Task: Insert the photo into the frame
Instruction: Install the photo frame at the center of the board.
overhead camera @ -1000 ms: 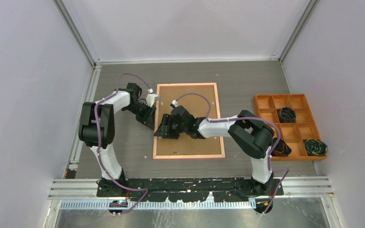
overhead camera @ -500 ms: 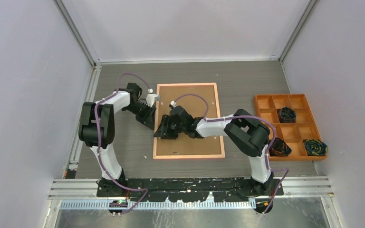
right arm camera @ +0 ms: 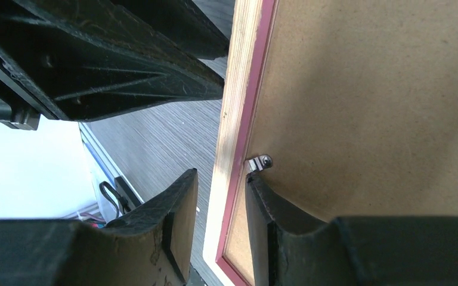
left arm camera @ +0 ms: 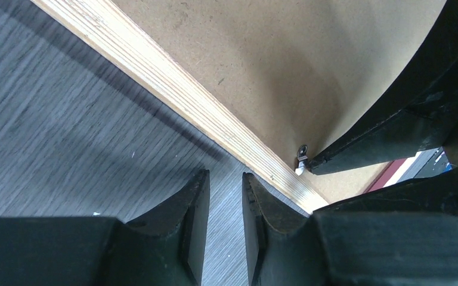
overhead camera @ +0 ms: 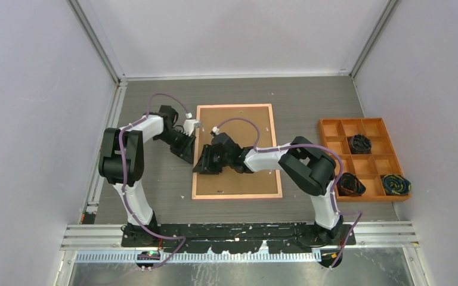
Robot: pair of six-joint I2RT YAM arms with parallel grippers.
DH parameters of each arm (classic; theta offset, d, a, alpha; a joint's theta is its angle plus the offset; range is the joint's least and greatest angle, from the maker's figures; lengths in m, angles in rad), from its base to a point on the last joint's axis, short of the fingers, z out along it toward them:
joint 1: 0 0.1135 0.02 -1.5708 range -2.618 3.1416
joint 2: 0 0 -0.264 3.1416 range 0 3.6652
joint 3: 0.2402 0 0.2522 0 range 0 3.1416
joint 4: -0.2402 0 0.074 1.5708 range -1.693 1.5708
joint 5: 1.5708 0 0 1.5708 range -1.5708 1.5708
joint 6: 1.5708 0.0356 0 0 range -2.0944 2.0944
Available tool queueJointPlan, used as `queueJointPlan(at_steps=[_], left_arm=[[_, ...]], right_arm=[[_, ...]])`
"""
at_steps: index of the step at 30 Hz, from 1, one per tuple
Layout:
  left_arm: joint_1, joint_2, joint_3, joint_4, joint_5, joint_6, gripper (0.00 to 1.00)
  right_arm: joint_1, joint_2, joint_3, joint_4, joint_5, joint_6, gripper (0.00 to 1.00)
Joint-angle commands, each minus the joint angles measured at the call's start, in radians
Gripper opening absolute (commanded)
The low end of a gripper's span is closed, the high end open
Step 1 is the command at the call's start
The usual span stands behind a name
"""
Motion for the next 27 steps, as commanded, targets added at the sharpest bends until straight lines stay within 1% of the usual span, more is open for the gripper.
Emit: queueJointPlan(at_steps=[1,18,27], left_arm=[[0.007,-0.027,-0.008,-0.005,0.01,0.012,0.28],[0.007,-0.029,-0.014,-0.007,0.008,0.023,0.27],[0.007,-0.03,-0.028,0.003,0.009,0.021,0.27]], right_arm=[[0.004,0.024,0.035,0.009,0.027,-0.031,0.4],[-0.014,0.042,0.054,0.018,0.029,-0.047,0.36],[-0.014,0.04,0.072,0.012,0.036,-0.06,0.36]])
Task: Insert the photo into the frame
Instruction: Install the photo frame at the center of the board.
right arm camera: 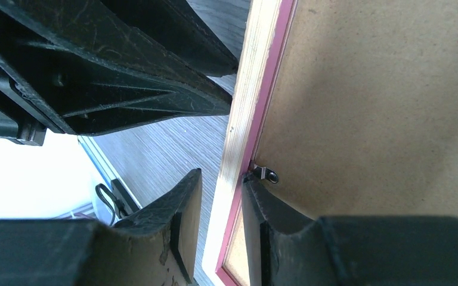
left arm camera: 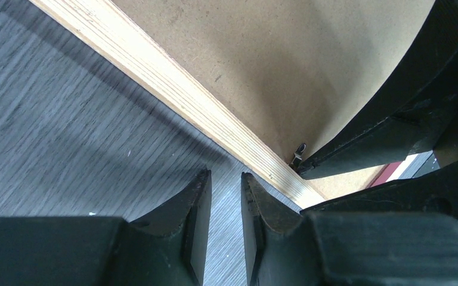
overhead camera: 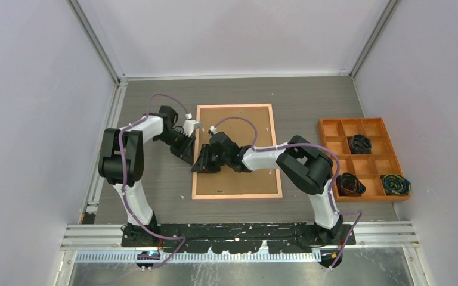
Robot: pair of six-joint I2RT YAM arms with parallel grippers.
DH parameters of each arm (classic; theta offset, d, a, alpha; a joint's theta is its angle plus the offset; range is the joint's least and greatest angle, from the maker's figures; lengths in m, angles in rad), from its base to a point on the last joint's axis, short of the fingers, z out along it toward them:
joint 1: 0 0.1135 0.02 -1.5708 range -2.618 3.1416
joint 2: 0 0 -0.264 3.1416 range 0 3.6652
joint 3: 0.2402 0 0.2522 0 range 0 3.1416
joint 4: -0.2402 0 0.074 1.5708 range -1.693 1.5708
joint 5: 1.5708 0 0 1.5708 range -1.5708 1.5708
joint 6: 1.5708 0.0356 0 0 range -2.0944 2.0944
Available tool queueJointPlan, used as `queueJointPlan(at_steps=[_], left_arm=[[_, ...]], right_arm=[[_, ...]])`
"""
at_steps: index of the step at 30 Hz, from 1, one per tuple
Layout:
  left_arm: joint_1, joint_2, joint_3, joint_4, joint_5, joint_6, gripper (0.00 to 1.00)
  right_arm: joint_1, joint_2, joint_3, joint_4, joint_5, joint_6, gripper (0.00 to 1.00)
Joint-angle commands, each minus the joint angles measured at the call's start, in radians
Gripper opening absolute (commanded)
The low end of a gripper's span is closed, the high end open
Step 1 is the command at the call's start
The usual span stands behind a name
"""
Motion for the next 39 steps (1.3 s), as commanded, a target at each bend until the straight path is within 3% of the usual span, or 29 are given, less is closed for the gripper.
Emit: queueJointPlan(at_steps=[1,7,14,18,29,39], left_arm=[[0.007,-0.029,-0.018,0.002,0.005,0.017,0.27],[0.007,-0.029,-0.007,-0.013,0.003,0.019,0.27],[0.046,-0.019,0.099,-0.066,0.052,0.008,0.27],[0.062,0.052,0.213,-0.087,0.086,-0.043,0.27],[0.062,0.256,0.416,-0.075,0.119,-0.151,0.29],[0.062,0.279,0.402,-0.049,0.122,-0.155,0.25]], right_arm=[[-0.008,0.008,0.033,0.016,0.04,-0.034,0.36],[-0.011,-0.036,0.037,0.011,0.011,-0.039,0.37],[-0.092,-0.193,0.011,-0.041,0.004,-0.083,0.52],[-0.166,-0.197,0.039,-0.086,-0.006,-0.118,0.55],[-0.274,-0.006,0.239,-0.154,-0.015,-0.188,0.56],[-0.281,0.188,0.45,-0.19,-0.058,-0.185,0.54]])
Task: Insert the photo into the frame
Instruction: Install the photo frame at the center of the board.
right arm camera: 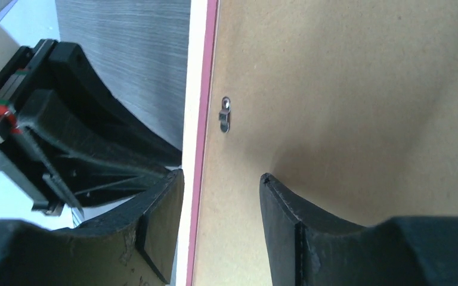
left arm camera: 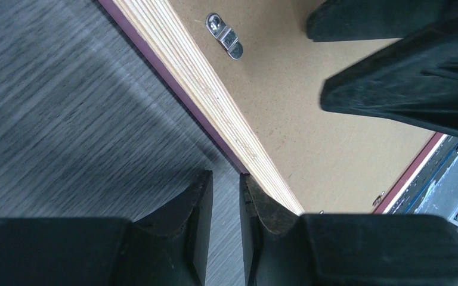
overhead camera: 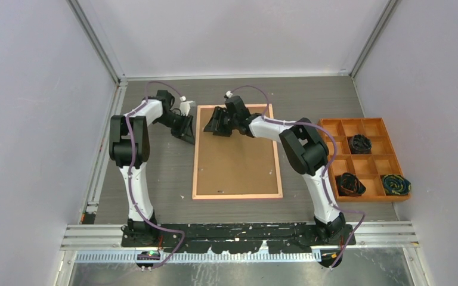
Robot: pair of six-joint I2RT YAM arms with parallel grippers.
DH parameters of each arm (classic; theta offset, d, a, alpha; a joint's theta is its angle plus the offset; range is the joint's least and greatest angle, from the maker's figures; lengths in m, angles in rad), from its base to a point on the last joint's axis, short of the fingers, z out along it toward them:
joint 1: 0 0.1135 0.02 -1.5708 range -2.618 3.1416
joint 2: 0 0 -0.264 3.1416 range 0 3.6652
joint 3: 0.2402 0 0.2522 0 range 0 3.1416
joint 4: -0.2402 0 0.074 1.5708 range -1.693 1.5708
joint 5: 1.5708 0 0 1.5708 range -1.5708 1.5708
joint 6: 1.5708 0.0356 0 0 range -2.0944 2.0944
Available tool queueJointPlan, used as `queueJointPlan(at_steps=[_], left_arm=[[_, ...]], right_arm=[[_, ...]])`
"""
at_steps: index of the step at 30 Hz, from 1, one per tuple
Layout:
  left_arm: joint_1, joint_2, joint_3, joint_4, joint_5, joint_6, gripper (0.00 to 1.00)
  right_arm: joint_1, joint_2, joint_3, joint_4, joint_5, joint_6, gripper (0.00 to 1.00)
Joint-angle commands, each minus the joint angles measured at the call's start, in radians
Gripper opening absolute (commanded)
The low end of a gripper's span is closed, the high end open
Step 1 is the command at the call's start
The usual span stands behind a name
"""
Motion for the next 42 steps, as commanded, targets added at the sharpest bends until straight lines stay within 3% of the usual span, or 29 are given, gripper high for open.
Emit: queueJointPlan(at_steps=[1,13,42], left_arm=[[-0.002,0.002,0.01,0.015,0.028,-0.014,0.25],[-0.002,-0.022,-0.026,0.033,0.018,-0.003,0.24],[-0.007,-0.028,-0.039,0.042,0.016,0.001,0.23]], right_arm=[[-0.005,0.035,0.098,-0.005,-0.025,-0.021,0.54],[-0.015,0.143,0.19,-0.015,-0.078,0.018,0.51],[0.009,0.219,0.238,0.044,-0.127,0.103,0.43]])
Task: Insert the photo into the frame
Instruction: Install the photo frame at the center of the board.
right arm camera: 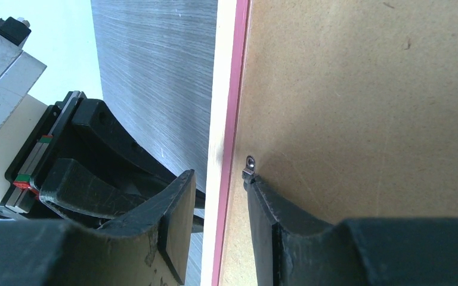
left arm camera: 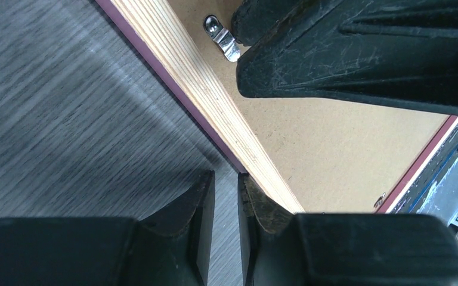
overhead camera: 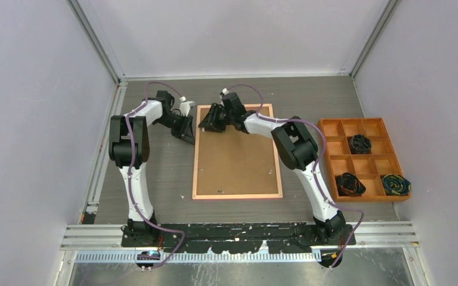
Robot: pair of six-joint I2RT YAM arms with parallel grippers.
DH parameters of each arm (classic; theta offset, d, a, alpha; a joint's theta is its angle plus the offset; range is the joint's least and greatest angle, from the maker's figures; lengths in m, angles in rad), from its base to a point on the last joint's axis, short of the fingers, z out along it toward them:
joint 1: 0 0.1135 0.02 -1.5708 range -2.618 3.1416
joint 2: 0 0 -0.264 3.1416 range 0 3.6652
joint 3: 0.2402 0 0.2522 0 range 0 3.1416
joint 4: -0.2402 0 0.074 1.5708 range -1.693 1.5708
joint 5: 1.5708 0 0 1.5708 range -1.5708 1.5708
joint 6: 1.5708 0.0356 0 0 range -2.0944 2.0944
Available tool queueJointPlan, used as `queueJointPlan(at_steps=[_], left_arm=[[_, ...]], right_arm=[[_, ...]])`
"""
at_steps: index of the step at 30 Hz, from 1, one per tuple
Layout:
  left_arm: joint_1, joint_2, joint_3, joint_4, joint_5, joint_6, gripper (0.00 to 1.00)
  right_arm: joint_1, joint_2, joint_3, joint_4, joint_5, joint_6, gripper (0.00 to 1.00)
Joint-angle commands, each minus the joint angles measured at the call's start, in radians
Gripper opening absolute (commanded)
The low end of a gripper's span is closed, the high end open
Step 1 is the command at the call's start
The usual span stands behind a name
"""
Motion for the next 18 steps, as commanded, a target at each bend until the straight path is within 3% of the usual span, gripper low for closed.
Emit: queueJointPlan(at_steps=[1,18], left_arm=[[-0.007,-0.024,-0.021,0.016,0.007,0.002,0.23],[-0.007,-0.025,-0.03,0.019,0.006,0.016,0.23]], right_arm=[[0.024,0.028,0.023,0.02,-0.014,0.019,0.43],[0.027,0.079,0.064,0.043,-0.057,0.056,0.42]])
